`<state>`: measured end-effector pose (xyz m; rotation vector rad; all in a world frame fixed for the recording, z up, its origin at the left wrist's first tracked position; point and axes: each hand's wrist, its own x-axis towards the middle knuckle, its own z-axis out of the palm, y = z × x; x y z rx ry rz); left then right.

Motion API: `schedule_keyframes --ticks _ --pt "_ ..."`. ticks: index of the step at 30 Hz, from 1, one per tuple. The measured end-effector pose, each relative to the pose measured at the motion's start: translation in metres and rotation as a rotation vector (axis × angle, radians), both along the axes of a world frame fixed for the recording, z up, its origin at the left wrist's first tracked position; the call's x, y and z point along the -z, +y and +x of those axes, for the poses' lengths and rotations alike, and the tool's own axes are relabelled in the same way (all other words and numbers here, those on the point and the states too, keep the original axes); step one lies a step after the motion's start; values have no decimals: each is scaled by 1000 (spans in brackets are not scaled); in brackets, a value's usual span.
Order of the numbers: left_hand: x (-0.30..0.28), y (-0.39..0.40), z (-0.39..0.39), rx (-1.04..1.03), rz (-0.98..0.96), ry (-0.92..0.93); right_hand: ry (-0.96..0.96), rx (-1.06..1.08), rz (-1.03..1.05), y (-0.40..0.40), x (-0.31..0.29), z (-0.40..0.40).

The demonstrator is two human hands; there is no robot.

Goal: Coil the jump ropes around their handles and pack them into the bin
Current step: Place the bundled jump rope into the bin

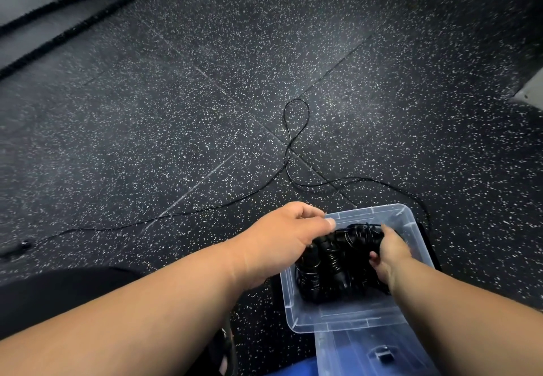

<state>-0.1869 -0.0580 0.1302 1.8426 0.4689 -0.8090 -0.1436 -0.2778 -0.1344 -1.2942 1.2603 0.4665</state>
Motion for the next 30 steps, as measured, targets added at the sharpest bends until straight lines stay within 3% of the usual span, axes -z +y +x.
schedule_keyframes --ticks 5,8,11,17,22,27,30 --pt "-1 0 0 11 2 9 8 8 -26 5 10 -12" --pt "-2 0 0 23 13 11 67 -127 -130 -13 71 -16" --pt "-1 0 -1 43 26 16 134 -267 -171 -3 31 -13" --pt "-5 0 0 73 50 -6 249 -385 -70 -4 30 -14" --pt "-6 1 -2 84 51 -22 156 -527 -224 -11 64 -12" --pt "-9 1 -2 94 64 -33 248 -597 -410 -1 5 -14" --pt "-9 1 -1 90 65 -43 274 -801 -526 -2 -3 -19"
